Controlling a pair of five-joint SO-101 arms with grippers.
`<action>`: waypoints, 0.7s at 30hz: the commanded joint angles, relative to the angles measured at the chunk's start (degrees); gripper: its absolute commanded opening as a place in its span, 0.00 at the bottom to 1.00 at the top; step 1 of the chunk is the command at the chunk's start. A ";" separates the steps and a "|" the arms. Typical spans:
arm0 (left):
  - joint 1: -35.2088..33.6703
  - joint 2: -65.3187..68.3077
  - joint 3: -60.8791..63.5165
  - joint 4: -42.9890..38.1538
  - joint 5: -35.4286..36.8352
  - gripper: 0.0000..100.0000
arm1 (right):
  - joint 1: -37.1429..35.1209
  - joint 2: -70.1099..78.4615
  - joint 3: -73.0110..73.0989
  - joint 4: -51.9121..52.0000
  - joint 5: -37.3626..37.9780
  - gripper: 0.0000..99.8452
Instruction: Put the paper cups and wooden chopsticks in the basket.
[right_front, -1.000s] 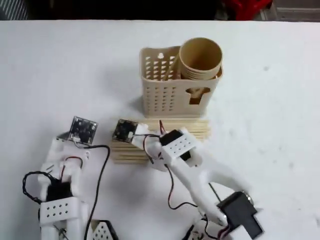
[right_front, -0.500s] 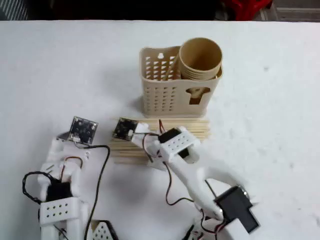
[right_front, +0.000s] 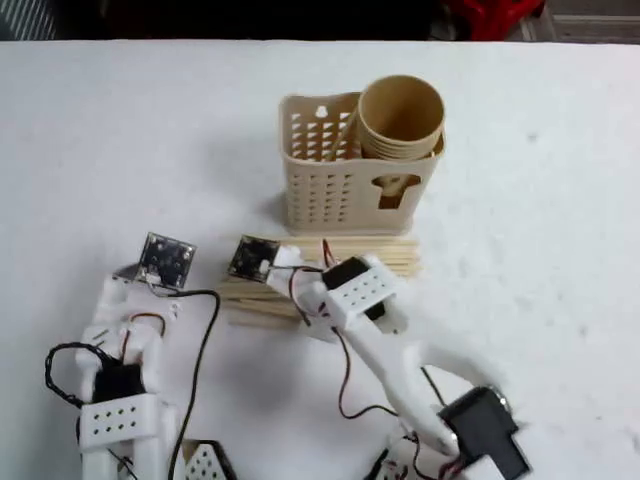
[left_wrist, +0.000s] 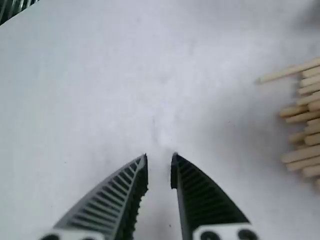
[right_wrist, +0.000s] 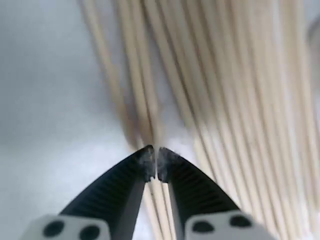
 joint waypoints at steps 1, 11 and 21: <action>0.92 -0.84 -0.18 0.18 -0.35 0.10 | 1.19 -6.55 -0.53 2.15 -0.44 0.02; 0.92 -0.84 -0.18 0.18 -0.35 0.10 | -3.56 -5.41 1.32 3.65 -0.53 0.08; 0.92 -0.84 -0.18 0.18 -0.35 0.10 | -5.14 5.49 1.85 -2.95 -0.44 0.12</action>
